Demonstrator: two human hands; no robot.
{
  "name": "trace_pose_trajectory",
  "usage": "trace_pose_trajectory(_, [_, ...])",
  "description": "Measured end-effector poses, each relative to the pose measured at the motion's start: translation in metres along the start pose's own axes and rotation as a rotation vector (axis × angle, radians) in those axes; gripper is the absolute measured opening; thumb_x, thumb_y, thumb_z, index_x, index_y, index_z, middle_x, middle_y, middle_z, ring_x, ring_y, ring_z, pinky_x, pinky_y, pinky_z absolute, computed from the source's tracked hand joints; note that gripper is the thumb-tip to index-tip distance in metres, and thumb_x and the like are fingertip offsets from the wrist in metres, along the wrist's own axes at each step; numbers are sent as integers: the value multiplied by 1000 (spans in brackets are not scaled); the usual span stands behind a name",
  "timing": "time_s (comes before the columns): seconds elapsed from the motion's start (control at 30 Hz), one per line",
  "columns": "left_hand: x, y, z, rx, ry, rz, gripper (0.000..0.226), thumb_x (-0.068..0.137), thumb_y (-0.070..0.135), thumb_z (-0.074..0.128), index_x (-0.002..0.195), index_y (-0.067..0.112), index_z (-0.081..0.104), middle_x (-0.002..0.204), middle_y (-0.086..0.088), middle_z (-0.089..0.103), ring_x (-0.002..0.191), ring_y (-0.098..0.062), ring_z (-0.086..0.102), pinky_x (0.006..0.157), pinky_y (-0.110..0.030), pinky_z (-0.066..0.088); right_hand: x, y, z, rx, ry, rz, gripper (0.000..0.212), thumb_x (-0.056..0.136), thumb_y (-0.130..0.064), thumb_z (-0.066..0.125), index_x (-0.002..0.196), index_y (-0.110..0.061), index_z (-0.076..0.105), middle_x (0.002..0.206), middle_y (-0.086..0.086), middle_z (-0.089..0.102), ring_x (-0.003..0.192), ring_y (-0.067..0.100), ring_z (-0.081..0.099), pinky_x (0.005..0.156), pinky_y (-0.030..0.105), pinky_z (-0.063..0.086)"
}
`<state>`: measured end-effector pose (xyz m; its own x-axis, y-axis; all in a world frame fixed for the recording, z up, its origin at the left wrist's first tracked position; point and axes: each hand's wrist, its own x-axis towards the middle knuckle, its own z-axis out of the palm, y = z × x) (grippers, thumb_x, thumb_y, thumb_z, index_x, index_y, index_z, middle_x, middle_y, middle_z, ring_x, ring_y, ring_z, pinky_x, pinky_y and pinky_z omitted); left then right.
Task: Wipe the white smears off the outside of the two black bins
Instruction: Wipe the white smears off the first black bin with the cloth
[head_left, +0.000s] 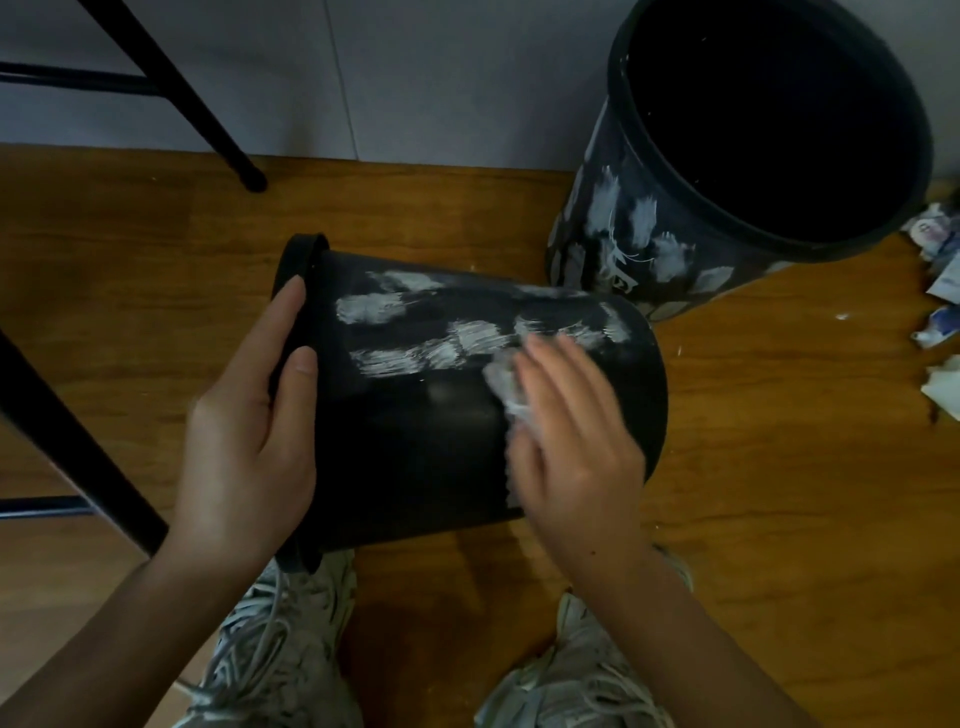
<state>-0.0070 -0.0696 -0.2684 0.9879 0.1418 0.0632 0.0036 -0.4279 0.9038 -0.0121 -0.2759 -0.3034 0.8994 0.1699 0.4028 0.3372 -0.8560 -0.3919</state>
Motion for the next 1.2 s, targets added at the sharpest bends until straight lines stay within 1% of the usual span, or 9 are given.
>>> trace_pose_trajectory(0.07, [-1,-3,-1,16,3,28,43,101,11,39,145,9,36,124,34,42,111,24,45,87,0,40,-5,18,-8,-34,35,86,36,97,-8,46,130,3,54,137,15,54,136,26,43,115,33,33])
trace_pose_trajectory(0.13, [-3,-6,-1,61,9,55,42,102,11,38,144,8,36,121,41,43,112,23,44,87,1,39,-8,29,-12,-47,79,125,36,96,-7,47,130,4,54,137,15,54,135,26,42,115,30,32])
trace_pose_trajectory(0.33, [-8,-4,-2,201,34,44,44,100,15,38,140,32,27,102,56,44,87,33,44,71,6,38,-22,33,-8,-39,146,113,35,94,-3,48,126,7,56,134,18,55,133,30,45,115,33,33])
trace_pose_trajectory(0.4, [4,0,-4,174,65,-35,49,101,22,42,143,41,26,107,44,51,94,31,45,75,-5,44,-21,33,-7,-36,152,103,34,94,-2,48,126,8,56,133,18,55,133,30,44,115,32,33])
trace_pose_trajectory(0.5, [32,5,-5,141,61,-226,51,100,36,44,147,38,25,113,14,56,93,6,55,68,-15,37,-22,34,-6,-41,163,89,34,94,-1,49,126,8,56,133,19,55,132,32,44,115,33,33])
trace_pose_trajectory(0.73, [57,16,1,277,-34,-150,33,103,25,39,134,23,48,94,18,52,66,12,45,57,-5,39,-23,30,-6,-61,124,43,34,92,0,51,124,9,57,131,22,57,132,34,45,113,39,37])
trace_pose_trajectory(0.9, [54,11,-1,267,-12,-155,41,102,28,39,143,25,43,120,17,46,107,2,43,80,-12,34,7,8,-5,-57,32,4,33,96,-8,48,124,5,60,131,17,59,131,28,48,114,28,33])
trace_pose_trajectory(1.03, [55,12,0,253,-1,-159,40,103,26,40,142,22,44,120,16,45,104,9,41,76,0,33,4,13,-9,-66,-37,-12,34,98,-11,45,127,1,59,135,13,57,134,25,45,116,27,30])
trace_pose_trajectory(1.2, [53,12,-1,251,-3,-146,41,102,23,41,143,19,45,122,17,43,101,13,38,66,10,28,-2,40,-23,-128,-15,237,35,97,-11,45,129,-2,56,135,12,57,134,20,43,116,18,21])
